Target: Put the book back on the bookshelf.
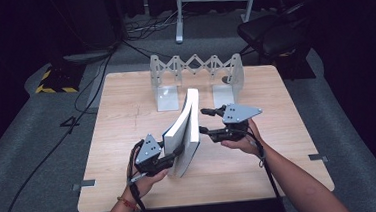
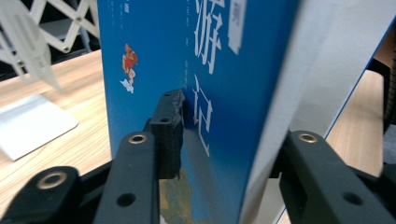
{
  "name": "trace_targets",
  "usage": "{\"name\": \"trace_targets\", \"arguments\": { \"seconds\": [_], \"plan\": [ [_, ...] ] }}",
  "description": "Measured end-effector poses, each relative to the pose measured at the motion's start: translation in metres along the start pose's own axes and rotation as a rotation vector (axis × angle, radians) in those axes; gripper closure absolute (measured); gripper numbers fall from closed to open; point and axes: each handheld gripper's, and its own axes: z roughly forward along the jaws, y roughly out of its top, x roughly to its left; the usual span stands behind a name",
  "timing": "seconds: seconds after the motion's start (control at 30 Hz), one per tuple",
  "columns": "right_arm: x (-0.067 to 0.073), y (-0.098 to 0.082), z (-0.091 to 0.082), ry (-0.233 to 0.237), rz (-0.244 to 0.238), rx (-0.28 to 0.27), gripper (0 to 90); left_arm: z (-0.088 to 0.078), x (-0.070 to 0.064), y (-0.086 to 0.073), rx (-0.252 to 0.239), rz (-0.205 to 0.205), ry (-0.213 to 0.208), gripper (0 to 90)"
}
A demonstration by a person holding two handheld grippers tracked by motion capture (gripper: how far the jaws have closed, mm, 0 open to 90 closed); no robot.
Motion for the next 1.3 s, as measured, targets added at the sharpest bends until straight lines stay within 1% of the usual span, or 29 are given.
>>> {"name": "trace_targets", "arguments": {
  "seconds": [0.1, 0.17, 0.2, 0.23, 0.27, 0.3, 0.33, 0.37, 0.4, 0.47, 0.5, 0.53, 0.57, 0.6, 0.7, 0.73, 0.77, 0.8, 0.87, 0.9, 0.97, 1.0, 1.03, 1.07, 1.1, 1.17, 1.23, 1.27, 1.3],
  "plan": [
    [0.002, -0.006, 0.008, 0.013, 0.015, 0.013, 40.1, 0.003, 0.001, -0.003, 0.024, 0.008, 0.033, 56.5],
    [0.001, -0.009, 0.011, 0.019, 0.035, 0.014, 39.0, 0.008, 0.005, -0.008, 0.031, -0.001, 0.024, 56.6],
    [-0.001, -0.011, 0.012, 0.022, 0.047, 0.013, 38.7, 0.011, 0.008, -0.011, 0.040, -0.023, 0.019, 57.5],
    [-0.003, -0.013, 0.013, 0.018, 0.059, 0.022, 38.4, 0.013, 0.010, -0.012, 0.039, -0.040, 0.000, 60.6],
    [-0.003, -0.013, 0.013, 0.018, 0.059, 0.022, 38.4, 0.013, 0.010, -0.012, 0.039, -0.040, 0.000, 63.1],
    [-0.008, -0.017, 0.014, 0.020, 0.086, 0.027, 37.7, 0.016, 0.014, -0.012, 0.039, -0.046, -0.026, 64.3],
    [-0.011, -0.019, 0.013, 0.018, 0.097, 0.030, 37.6, 0.017, 0.014, -0.011, 0.043, -0.042, -0.033, 65.4],
    [-0.012, -0.021, 0.012, 0.014, 0.105, 0.031, 36.7, 0.019, 0.014, -0.010, 0.042, -0.049, -0.051, 65.9],
    [-0.012, -0.021, 0.012, 0.014, 0.105, 0.031, 36.7, 0.019, 0.014, -0.010, 0.042, -0.049, -0.051, 66.5],
    [-0.018, -0.025, 0.008, 0.028, 0.113, 0.030, 35.4, 0.022, 0.015, -0.010, 0.027, -0.068, -0.077, 67.7],
    [-0.020, -0.029, 0.003, 0.017, 0.099, 0.027, 35.9, 0.024, 0.016, -0.009, 0.024, -0.073, -0.086, 68.8],
    [-0.019, -0.030, 0.000, 0.002, 0.084, 0.025, 36.1, 0.029, 0.015, -0.006, 0.033, -0.055, -0.101, 68.9],
    [-0.020, -0.031, -0.003, -0.004, 0.079, 0.026, 36.0, 0.032, 0.014, -0.004, 0.035, -0.047, -0.110, 69.3],
    [-0.022, -0.033, -0.007, -0.002, 0.078, 0.026, 35.5, 0.036, 0.012, -0.002, 0.038, -0.035, -0.113, 69.6],
    [-0.027, -0.039, -0.021, -0.002, 0.078, 0.016, 35.1, 0.050, 0.005, 0.004, 0.049, -0.014, -0.151, 69.6],
    [-0.029, -0.041, -0.026, -0.010, 0.081, 0.010, 35.1, 0.054, 0.003, 0.005, 0.046, -0.018, -0.161, 69.5],
    [-0.029, -0.041, -0.026, -0.010, 0.081, 0.010, 35.1, 0.054, 0.003, 0.005, 0.046, -0.018, -0.161, 69.6],
    [-0.030, -0.042, -0.030, -0.024, 0.083, 0.007, 35.3, 0.061, -0.001, 0.007, 0.039, -0.037, -0.180, 69.6],
    [-0.032, -0.043, -0.045, -0.061, 0.072, 0.017, 35.1, 0.073, -0.006, 0.011, 0.031, -0.043, -0.210, 70.4],
    [-0.033, -0.044, -0.052, -0.076, 0.065, 0.017, 35.3, 0.077, -0.007, 0.012, 0.029, -0.032, -0.219, 70.5],
    [-0.034, -0.046, -0.065, -0.089, 0.065, 0.017, 35.0, 0.087, -0.013, 0.014, 0.021, -0.029, -0.244, 70.3],
    [-0.034, -0.047, -0.071, -0.103, 0.063, 0.019, 35.1, 0.091, -0.016, 0.015, 0.021, -0.017, -0.248, 70.0],
    [-0.034, -0.048, -0.077, -0.111, 0.063, 0.012, 35.2, 0.094, -0.018, 0.016, 0.019, 0.004, -0.250, 69.5],
    [-0.034, -0.049, -0.082, -0.118, 0.071, 0.008, 35.1, 0.095, -0.020, 0.017, 0.019, 0.014, -0.250, 68.5],
    [-0.034, -0.053, -0.090, -0.134, 0.096, -0.005, 36.5, 0.094, -0.021, 0.018, 0.020, 0.016, -0.247, 67.3],
    [-0.033, -0.054, -0.091, -0.139, 0.100, -0.011, 37.2, 0.091, -0.021, 0.020, 0.024, 0.036, -0.243, 66.8],
    [-0.030, -0.056, -0.091, -0.142, 0.116, -0.025, 39.5, 0.083, -0.022, 0.021, 0.030, 0.050, -0.242, 64.0],
    [-0.029, -0.057, -0.090, -0.134, 0.120, -0.024, 39.5, 0.079, -0.023, 0.022, 0.041, 0.077, -0.233, 62.3],
    [-0.027, -0.057, -0.088, -0.125, 0.115, -0.016, 39.5, 0.076, -0.024, 0.022, 0.045, 0.082, -0.229, 60.4]
  ]
}}
